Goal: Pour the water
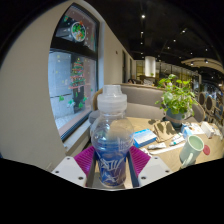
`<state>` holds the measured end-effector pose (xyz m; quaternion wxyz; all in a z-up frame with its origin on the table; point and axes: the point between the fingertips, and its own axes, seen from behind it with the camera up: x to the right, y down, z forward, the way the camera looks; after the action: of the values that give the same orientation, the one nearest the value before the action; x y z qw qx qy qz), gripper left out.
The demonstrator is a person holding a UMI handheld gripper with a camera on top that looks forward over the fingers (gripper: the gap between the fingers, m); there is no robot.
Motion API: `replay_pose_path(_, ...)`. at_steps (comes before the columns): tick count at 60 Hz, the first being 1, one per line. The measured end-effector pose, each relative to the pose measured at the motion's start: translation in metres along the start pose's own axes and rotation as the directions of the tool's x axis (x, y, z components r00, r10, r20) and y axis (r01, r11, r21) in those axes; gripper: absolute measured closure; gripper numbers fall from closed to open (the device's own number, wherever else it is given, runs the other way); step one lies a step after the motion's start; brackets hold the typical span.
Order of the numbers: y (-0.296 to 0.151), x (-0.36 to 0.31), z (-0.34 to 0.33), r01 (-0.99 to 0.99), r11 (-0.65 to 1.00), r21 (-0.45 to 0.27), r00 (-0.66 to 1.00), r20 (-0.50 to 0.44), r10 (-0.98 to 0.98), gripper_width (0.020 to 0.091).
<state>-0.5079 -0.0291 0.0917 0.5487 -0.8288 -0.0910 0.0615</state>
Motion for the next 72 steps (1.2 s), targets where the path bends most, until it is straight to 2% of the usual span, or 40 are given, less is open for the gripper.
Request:
replay_pose_path(11, 0.000, -0.003, -0.001, 0.022, 1.000, 0.011, 0.999, 0.023, -0.022, 0.0749)
replay_pose_path(18, -0.005, 0.002, -0.005, -0.010, 1.000, 0.002, 0.999, 0.038, 0.010, 0.0750)
replay_pose_path(24, -0.037, 0.005, -0.021, -0.109, 0.993, 0.043, 0.991, 0.086, 0.105, 0.0749)
replay_pose_path(29, -0.073, 0.015, -0.032, -0.261, 0.963, 0.068, 0.956, 0.156, 0.248, 0.0750)
replay_pose_path(34, -0.109, 0.029, -0.044, -0.469, 0.882, 0.051, 0.865, 0.231, 0.446, 0.0751)
replay_pose_path(42, -0.151, 0.068, -0.051, -0.754, 0.657, -0.009, 0.619, 0.325, 0.715, 0.0752)
replay_pose_path(47, -0.162, 0.097, -0.047, -0.874, 0.482, -0.063, 0.430, 0.362, 0.827, 0.0753)
replay_pose_path(53, -0.158, 0.123, -0.039, -0.966, 0.196, -0.169, 0.121, 0.375, 0.919, 0.0754)
replay_pose_path(59, -0.148, 0.154, -0.033, -0.950, -0.145, -0.277, -0.240, 0.348, 0.906, 0.0753)
replay_pose_path(66, -0.125, 0.181, -0.009, -0.868, -0.375, -0.326, -0.474, 0.316, 0.822, 0.0755)
replay_pose_path(72, -0.116, 0.204, -0.016, -0.777, -0.516, -0.360, -0.620, 0.294, 0.728, 0.0756)
